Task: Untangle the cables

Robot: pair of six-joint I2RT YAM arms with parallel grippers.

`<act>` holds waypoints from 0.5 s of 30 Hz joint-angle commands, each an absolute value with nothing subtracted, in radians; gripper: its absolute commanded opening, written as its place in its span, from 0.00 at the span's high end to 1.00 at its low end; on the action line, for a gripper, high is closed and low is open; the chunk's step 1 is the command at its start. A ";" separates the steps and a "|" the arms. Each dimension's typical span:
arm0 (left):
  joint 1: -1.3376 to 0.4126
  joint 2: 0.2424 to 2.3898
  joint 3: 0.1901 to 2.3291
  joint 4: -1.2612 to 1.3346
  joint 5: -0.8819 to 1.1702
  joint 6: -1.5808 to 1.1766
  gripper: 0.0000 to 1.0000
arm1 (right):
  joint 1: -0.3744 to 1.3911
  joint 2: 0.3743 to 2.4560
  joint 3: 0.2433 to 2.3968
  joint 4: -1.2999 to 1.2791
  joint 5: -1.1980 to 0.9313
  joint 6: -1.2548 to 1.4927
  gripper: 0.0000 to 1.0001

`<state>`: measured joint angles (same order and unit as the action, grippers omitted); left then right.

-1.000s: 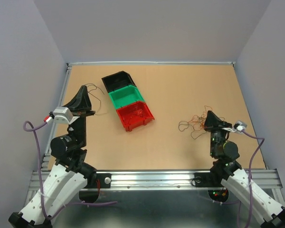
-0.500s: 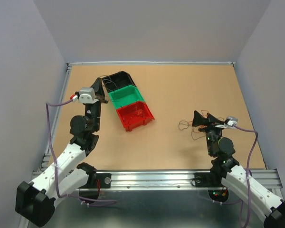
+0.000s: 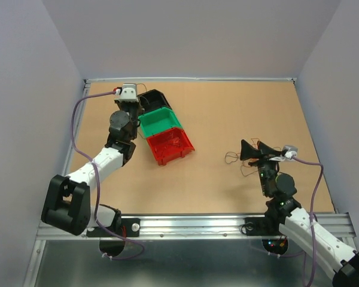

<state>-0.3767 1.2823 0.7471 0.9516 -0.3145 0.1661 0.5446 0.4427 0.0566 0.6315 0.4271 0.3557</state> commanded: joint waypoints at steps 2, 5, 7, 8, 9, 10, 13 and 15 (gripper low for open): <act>-0.331 1.304 0.787 1.011 -0.299 0.135 1.00 | 0.546 0.381 -0.054 0.703 0.402 0.339 0.16; -0.318 1.267 0.784 1.012 -0.301 0.135 1.00 | 0.546 0.371 -0.060 0.700 0.400 0.338 0.16; -0.314 1.241 0.785 1.025 -0.290 0.149 1.00 | 0.546 0.379 -0.057 0.703 0.402 0.337 0.16; -0.314 1.227 0.791 1.023 -0.273 0.178 1.00 | 0.546 0.383 -0.054 0.701 0.402 0.337 0.16; -0.314 1.206 0.801 1.009 -0.272 0.187 1.00 | 0.546 0.396 -0.051 0.703 0.399 0.337 0.16; -0.314 1.197 0.814 0.974 -0.279 0.192 1.00 | 0.546 0.402 -0.048 0.703 0.397 0.334 0.16; -0.314 1.166 0.853 0.930 -0.346 0.202 1.00 | 0.546 0.426 -0.038 0.701 0.396 0.333 0.16; -0.314 1.135 0.867 0.916 -0.389 0.209 1.00 | 0.548 0.431 -0.037 0.706 0.394 0.333 0.16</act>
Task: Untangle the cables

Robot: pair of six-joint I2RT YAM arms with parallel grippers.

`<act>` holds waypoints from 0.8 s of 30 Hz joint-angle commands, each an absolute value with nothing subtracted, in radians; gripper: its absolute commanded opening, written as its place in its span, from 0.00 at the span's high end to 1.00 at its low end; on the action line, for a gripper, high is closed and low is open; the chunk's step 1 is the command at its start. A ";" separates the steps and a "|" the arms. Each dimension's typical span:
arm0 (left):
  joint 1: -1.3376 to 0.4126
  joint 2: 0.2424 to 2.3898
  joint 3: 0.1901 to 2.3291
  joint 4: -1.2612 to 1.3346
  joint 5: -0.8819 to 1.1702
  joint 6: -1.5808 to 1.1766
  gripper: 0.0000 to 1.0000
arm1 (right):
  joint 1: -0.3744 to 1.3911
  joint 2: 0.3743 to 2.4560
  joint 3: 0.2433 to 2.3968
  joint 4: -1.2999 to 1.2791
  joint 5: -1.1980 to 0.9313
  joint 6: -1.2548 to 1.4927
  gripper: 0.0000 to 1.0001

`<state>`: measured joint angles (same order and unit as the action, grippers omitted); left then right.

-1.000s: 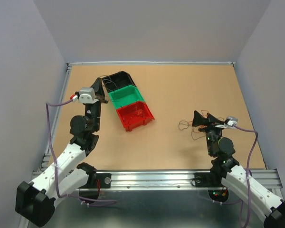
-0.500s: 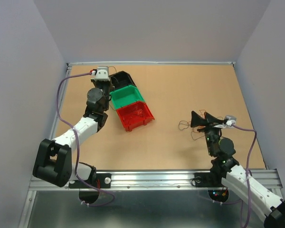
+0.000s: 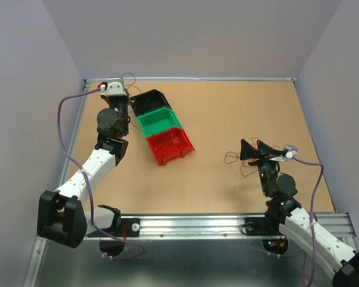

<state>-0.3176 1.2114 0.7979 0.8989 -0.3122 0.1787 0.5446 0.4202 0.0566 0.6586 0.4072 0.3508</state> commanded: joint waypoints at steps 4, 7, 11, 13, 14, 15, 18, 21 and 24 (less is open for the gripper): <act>-0.314 1.077 0.891 0.896 -0.377 0.204 1.00 | 0.546 0.430 -0.038 0.706 0.393 0.333 0.16; -0.314 1.063 0.922 0.875 -0.316 0.177 1.00 | 0.546 0.426 -0.037 0.706 0.388 0.333 0.16; -0.316 1.115 1.000 0.853 -0.236 0.118 1.00 | 0.546 0.433 -0.035 0.706 0.385 0.333 0.16; -0.314 1.146 1.049 0.839 -0.233 0.089 1.00 | 0.548 0.431 -0.037 0.707 0.382 0.330 0.16; -0.314 1.161 1.064 0.831 -0.219 0.083 1.00 | 0.546 0.433 -0.037 0.707 0.380 0.330 0.16; -0.316 1.196 1.075 0.816 -0.216 0.081 1.00 | 0.546 0.433 -0.037 0.706 0.377 0.328 0.16; -0.316 1.262 1.094 0.804 -0.213 0.074 1.00 | 0.546 0.431 -0.038 0.706 0.367 0.327 0.16; -0.316 1.320 1.068 0.810 -0.187 0.086 1.00 | 0.546 0.428 -0.038 0.706 0.347 0.325 0.16; -0.316 1.376 1.025 0.827 -0.160 0.101 1.00 | 0.548 0.436 -0.034 0.706 0.333 0.324 0.16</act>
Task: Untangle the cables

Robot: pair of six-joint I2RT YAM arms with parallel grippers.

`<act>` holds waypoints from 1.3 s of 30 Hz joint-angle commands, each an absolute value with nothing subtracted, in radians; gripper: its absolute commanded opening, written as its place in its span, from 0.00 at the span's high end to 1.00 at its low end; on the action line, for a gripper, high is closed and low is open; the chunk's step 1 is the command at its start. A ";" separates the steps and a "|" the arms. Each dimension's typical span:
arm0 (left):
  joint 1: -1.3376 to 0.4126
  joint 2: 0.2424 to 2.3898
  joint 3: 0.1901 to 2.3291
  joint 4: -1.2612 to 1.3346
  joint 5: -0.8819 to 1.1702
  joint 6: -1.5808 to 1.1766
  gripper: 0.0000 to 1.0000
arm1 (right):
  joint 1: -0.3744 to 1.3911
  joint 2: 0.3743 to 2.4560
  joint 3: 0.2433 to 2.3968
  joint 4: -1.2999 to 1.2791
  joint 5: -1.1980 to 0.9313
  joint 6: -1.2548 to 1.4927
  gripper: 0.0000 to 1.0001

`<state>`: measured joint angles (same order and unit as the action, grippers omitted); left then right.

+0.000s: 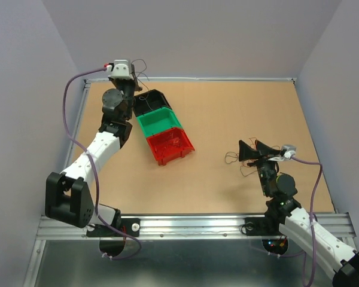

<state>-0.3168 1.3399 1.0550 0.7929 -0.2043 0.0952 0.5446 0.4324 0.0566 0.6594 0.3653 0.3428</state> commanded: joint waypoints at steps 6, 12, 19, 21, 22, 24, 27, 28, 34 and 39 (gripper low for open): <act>-0.316 1.425 0.885 0.880 -0.085 0.176 1.00 | 0.546 0.454 -0.028 0.706 0.327 0.322 0.16; -0.319 1.344 0.854 0.729 0.141 0.301 1.00 | 0.546 0.459 -0.028 0.709 0.328 0.324 0.16; -0.321 1.394 0.926 0.514 0.134 0.347 1.00 | 0.546 0.485 -0.017 0.710 0.328 0.324 0.16; -0.321 1.449 0.974 0.459 0.118 0.344 1.00 | 0.546 0.488 -0.018 0.710 0.327 0.324 0.16; -0.322 1.469 0.994 0.439 0.117 0.344 1.00 | 0.546 0.488 -0.017 0.712 0.327 0.324 0.16; -0.322 1.532 1.047 0.375 0.126 0.348 1.00 | 0.548 0.486 -0.017 0.710 0.327 0.324 0.16; -0.327 1.618 1.115 0.293 0.127 0.377 1.00 | 0.546 0.483 -0.018 0.710 0.325 0.324 0.16; -0.331 1.640 1.132 0.278 0.114 0.386 1.00 | 0.546 0.485 -0.020 0.712 0.324 0.325 0.16; -0.353 1.805 1.256 0.137 0.060 0.429 1.00 | 0.546 0.486 -0.018 0.712 0.318 0.324 0.16; -0.403 1.920 1.356 0.017 -0.069 0.475 1.00 | 0.546 0.489 -0.017 0.712 0.319 0.322 0.16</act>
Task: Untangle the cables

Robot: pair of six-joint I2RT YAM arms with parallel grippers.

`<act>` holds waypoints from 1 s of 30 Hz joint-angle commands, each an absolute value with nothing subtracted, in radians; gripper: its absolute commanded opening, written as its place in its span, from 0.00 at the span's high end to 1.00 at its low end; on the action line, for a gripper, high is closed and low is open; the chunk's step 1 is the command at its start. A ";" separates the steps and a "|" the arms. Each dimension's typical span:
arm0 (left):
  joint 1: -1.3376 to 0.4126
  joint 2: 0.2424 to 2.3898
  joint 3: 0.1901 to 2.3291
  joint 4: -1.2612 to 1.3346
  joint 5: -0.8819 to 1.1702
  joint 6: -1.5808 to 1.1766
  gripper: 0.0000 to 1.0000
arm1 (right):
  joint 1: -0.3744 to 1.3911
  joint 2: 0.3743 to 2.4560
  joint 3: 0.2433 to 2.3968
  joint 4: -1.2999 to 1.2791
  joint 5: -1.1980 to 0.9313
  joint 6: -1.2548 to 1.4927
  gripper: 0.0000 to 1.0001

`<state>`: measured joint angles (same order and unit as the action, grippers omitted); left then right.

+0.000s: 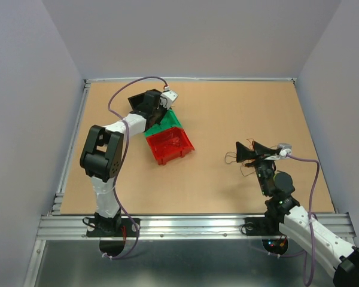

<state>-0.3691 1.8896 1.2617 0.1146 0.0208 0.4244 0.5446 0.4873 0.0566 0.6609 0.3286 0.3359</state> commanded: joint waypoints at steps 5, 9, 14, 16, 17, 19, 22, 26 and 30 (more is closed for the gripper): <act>-0.426 1.925 1.350 0.002 -0.098 0.492 1.00 | 0.546 0.505 -0.014 0.713 0.313 0.322 0.16; -0.433 1.921 1.345 0.002 -0.107 0.502 1.00 | 0.548 0.544 -0.003 0.716 0.302 0.324 0.16; -0.440 1.947 1.390 -0.103 -0.144 0.509 1.00 | 0.548 0.643 0.035 0.730 0.295 0.327 0.16; -0.442 1.922 1.388 -0.130 -0.144 0.508 1.00 | 0.546 0.699 0.055 0.739 0.288 0.327 0.16; -0.440 1.905 1.378 -0.127 -0.146 0.508 1.00 | 0.546 0.718 0.061 0.742 0.287 0.328 0.16; -0.442 1.839 1.345 -0.124 -0.147 0.511 1.00 | 0.546 0.767 0.078 0.753 0.278 0.330 0.16; -0.442 1.760 1.298 -0.123 -0.150 0.514 0.98 | 0.546 0.813 0.092 0.768 0.265 0.334 0.16; -0.442 1.718 1.261 -0.117 -0.193 0.503 0.98 | 0.546 0.834 0.098 0.785 0.253 0.341 0.16; -0.442 1.678 1.244 -0.100 -0.203 0.502 0.97 | 0.546 0.839 0.098 0.796 0.252 0.341 0.16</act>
<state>-0.4374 1.7416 1.2697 -0.1200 -0.1734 0.5011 0.5446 0.8375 0.0570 0.7166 0.2634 0.3389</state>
